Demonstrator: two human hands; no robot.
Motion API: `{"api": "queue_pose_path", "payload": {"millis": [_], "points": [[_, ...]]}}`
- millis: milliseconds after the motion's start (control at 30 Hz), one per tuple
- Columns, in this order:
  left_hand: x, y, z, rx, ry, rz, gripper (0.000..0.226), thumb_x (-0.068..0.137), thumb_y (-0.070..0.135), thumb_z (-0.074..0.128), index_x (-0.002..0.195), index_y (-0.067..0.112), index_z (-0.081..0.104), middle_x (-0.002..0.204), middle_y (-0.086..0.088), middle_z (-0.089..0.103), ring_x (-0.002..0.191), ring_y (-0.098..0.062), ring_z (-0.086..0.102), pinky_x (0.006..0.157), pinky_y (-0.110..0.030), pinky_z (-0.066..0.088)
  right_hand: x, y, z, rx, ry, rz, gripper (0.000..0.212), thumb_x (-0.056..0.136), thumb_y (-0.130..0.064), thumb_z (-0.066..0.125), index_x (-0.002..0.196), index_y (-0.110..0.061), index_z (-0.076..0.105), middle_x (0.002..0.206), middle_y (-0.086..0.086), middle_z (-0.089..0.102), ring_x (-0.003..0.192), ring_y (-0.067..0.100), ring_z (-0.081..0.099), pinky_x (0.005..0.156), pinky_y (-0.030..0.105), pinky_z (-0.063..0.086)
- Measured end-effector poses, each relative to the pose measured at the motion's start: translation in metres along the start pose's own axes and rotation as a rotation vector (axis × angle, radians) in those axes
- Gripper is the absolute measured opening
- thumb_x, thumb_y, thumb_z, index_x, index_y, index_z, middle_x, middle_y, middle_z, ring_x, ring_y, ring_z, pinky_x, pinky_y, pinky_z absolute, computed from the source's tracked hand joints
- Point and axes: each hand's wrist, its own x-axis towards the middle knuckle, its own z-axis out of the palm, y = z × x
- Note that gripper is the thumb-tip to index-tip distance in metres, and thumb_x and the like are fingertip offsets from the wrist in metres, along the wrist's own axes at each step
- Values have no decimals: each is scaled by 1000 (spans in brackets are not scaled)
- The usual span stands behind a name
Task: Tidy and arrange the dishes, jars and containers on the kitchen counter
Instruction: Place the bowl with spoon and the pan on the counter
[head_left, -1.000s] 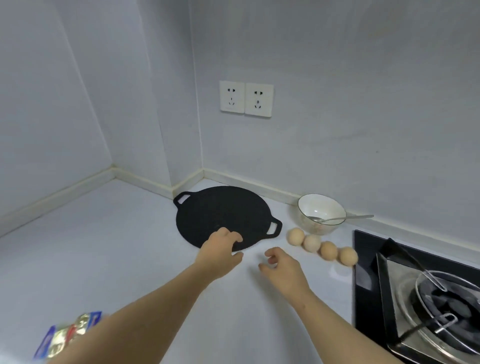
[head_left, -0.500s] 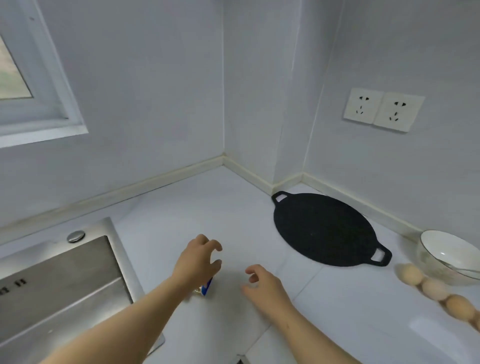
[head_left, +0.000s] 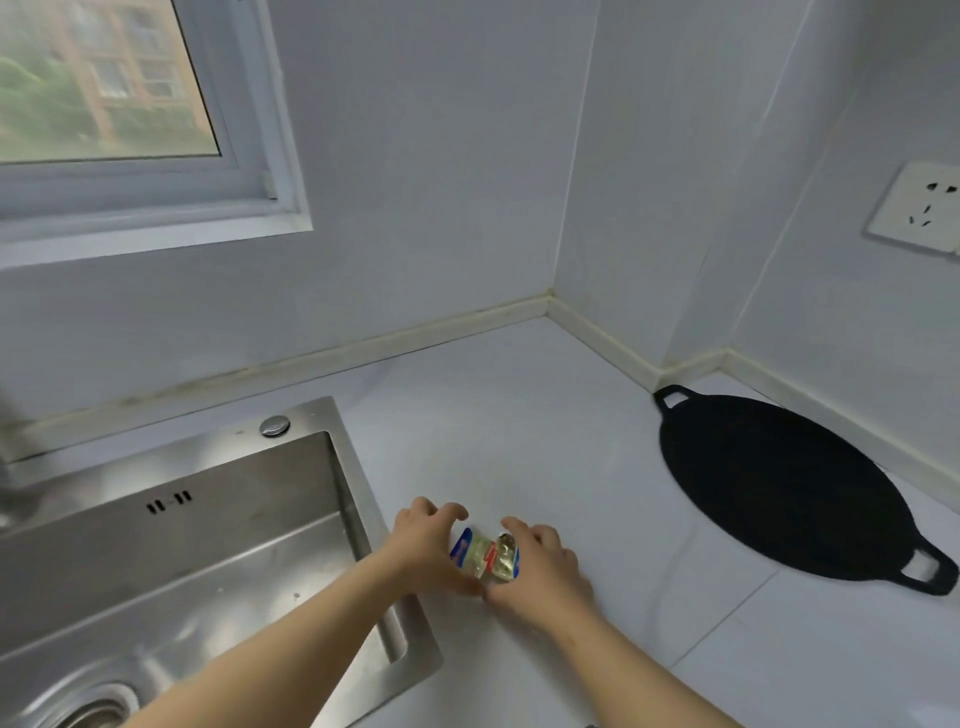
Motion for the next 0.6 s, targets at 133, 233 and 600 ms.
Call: {"api": "queue_pose_path", "payload": {"millis": [133, 233, 600], "points": [[5, -2, 7, 1, 0, -14, 80, 68, 49, 75, 136, 34, 35, 127, -2, 38, 122, -20, 35, 100, -28, 38, 3, 4, 4, 43, 47, 56, 52, 79, -32, 60, 127, -31, 41, 130, -2, 36, 118, 21, 47, 95, 31, 44], [10, 2, 9, 66, -8, 9, 70, 73, 45, 70, 134, 37, 37, 126, 0, 44, 120, -21, 39, 95, -30, 40, 3, 11, 2, 113, 95, 136, 51, 76, -33, 64, 122, -24, 42, 124, 3, 38, 112, 24, 52, 93, 31, 47], [27, 16, 12, 16, -105, 139, 75, 75, 24, 74, 140, 25, 35, 130, -2, 42, 118, -20, 47, 98, -22, 41, -1, 40, -19, 361, 44, 139, 23, 86, -20, 58, 109, -18, 55, 112, -1, 56, 88, 8, 50, 57, 1, 37]]}}
